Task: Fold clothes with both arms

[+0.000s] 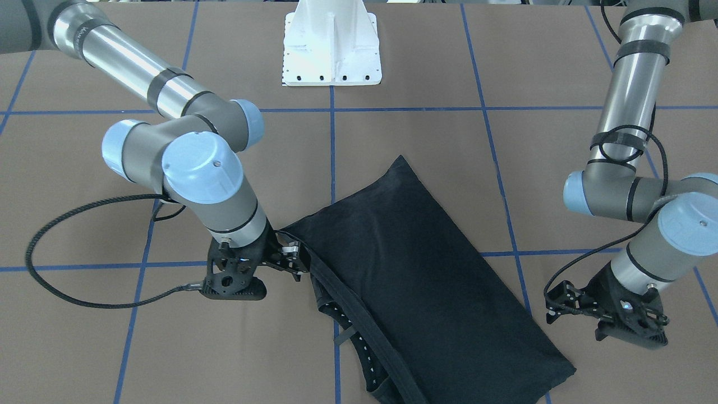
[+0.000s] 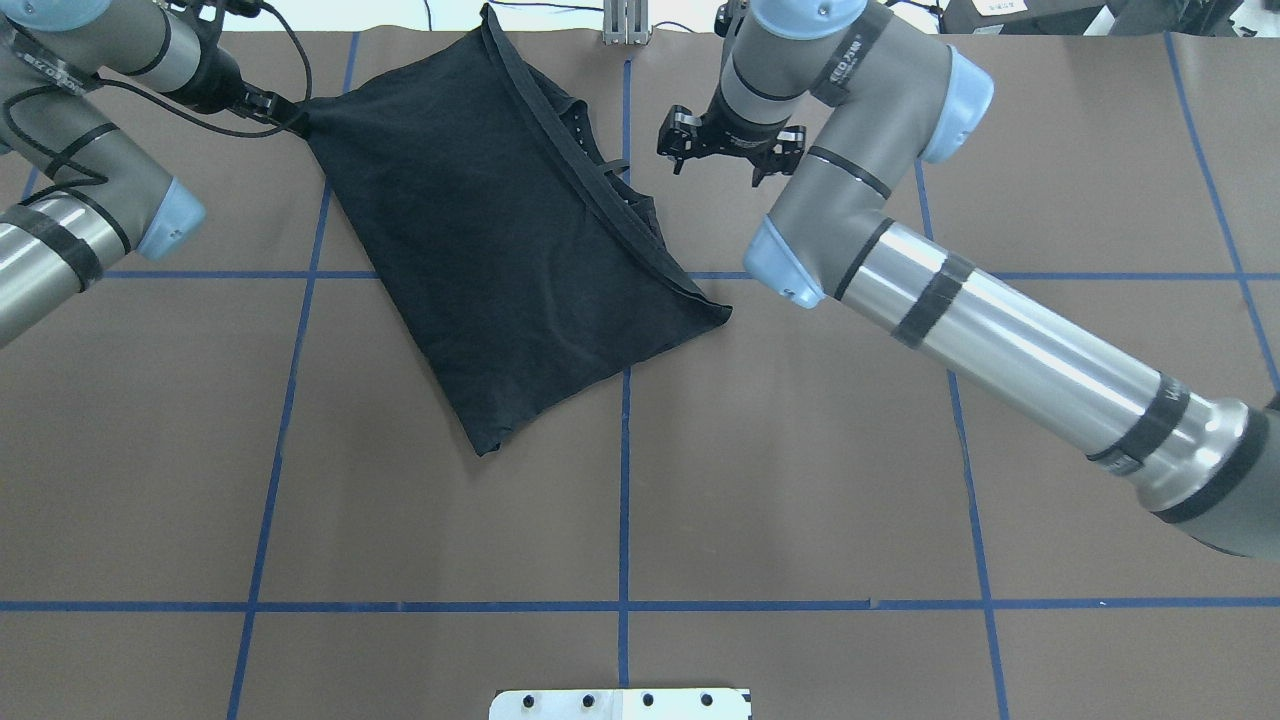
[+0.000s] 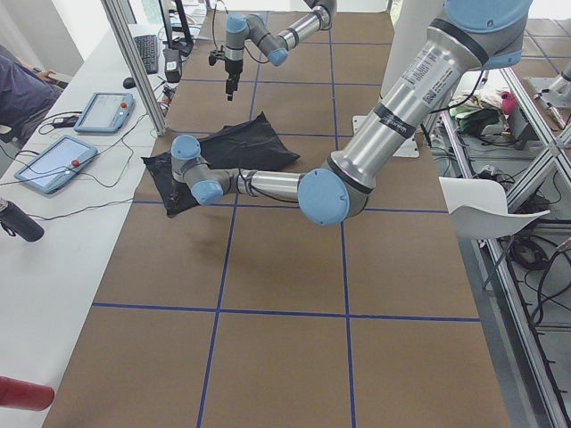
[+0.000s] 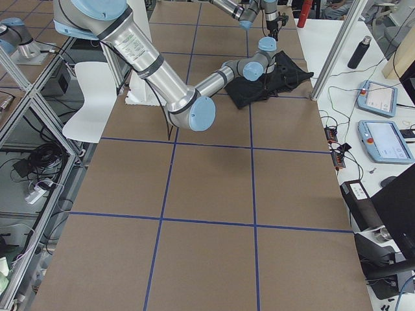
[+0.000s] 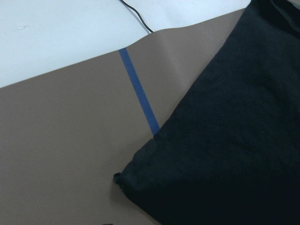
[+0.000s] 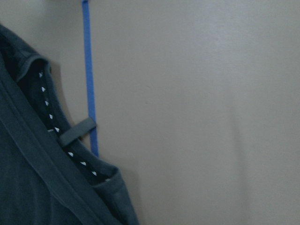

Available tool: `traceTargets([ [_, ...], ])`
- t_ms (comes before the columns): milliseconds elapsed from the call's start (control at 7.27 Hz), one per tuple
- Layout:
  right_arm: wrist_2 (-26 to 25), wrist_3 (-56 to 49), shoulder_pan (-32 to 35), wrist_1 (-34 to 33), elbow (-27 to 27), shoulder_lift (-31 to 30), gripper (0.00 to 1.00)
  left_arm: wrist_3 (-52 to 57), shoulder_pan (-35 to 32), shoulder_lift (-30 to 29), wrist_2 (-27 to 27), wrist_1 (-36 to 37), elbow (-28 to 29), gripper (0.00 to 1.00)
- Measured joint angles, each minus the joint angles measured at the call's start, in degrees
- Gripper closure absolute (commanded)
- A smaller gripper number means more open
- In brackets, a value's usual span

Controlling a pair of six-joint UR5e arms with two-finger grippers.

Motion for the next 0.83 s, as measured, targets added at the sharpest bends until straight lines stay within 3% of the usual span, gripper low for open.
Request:
traceTargets([
  [275,-3.4,4.1,-2.0,10.3,-13.9,7.0,0.06,-0.4,0.0,1.2,-0.3,0.0,-1.5,0.00],
  [413,-4.7,4.8,-3.0,13.9,-18.6,8.9,0.21,-0.5,0.1,1.4,-0.3,0.0,-1.6,0.00],
  [550,-5.6,5.2,-3.9,15.9,-21.0,9.7,0.34,-0.6,0.1,1.4,-0.3,0.0,-1.7,0.00],
  [825,-6.9,6.2,-5.1,17.0,-22.4,9.8,0.35,-0.6,0.2,1.5,-0.2,0.0,-1.6,0.00],
])
